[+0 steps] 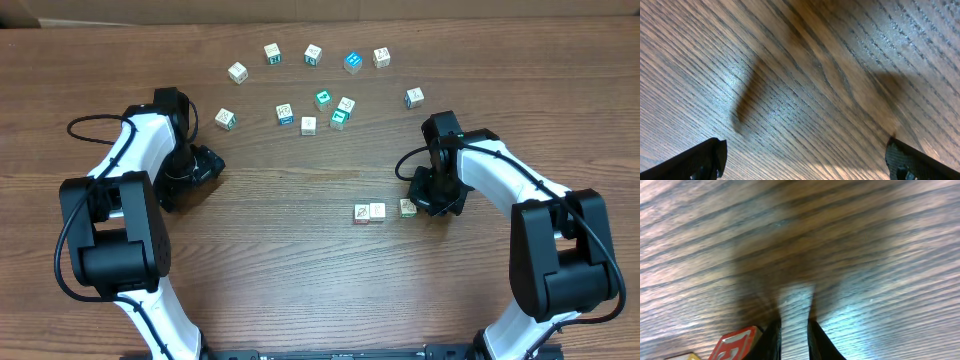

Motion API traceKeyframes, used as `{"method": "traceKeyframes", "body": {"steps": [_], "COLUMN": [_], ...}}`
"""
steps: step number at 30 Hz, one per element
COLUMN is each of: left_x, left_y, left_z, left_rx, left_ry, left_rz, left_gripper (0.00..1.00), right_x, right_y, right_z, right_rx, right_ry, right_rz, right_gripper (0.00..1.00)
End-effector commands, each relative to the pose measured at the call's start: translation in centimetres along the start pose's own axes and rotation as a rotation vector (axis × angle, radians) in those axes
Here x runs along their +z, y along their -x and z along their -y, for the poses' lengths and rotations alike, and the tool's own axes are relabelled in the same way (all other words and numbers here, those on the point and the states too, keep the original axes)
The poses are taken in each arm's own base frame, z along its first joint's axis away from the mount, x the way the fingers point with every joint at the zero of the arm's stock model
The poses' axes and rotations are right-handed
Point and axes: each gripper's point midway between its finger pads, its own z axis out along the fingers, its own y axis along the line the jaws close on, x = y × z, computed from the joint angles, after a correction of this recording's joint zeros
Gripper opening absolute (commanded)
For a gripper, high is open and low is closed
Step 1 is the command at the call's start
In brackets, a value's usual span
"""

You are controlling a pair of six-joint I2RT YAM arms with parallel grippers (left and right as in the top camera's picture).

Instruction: Form a horizontal line

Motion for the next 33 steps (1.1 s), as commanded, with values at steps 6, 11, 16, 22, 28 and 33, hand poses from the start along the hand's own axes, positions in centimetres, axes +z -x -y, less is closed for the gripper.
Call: {"method": "traceKeyframes", "body": {"steps": [6, 11, 16, 22, 28, 33], "left_x": [0.0, 0.0, 0.0, 0.0, 0.0, 0.0], "left_y": [0.0, 0.0, 0.0, 0.0, 0.0, 0.0], "left_z": [-0.3, -0.3, -0.3, -0.3, -0.3, -0.3], "left_rx": [0.015, 0.016, 0.016, 0.015, 0.016, 0.016], "left_ry": [0.015, 0.015, 0.015, 0.015, 0.015, 0.015], "left_rz": [0.014, 0.014, 0.014, 0.014, 0.014, 0.014], "left_gripper": [0.99, 0.99, 0.99, 1.0, 1.0, 0.99], "right_x": [0.2, 0.2, 0.3, 0.3, 0.3, 0.3], "right_y": [-0.7, -0.7, -1.1, -1.3, -1.2, -0.4], "right_z": [-0.4, -0.5, -1.0, -1.8, -2.0, -1.9], "right_rx": [-0.008, -0.009, -0.027, -0.053, -0.058, -0.061], "right_ry": [0.029, 0.029, 0.036, 0.041, 0.043, 0.033], "right_rz": [-0.02, -0.021, -0.025, -0.017, -0.009, 0.029], "right_gripper": [0.15, 0.15, 0.15, 0.16, 0.16, 0.16]}}
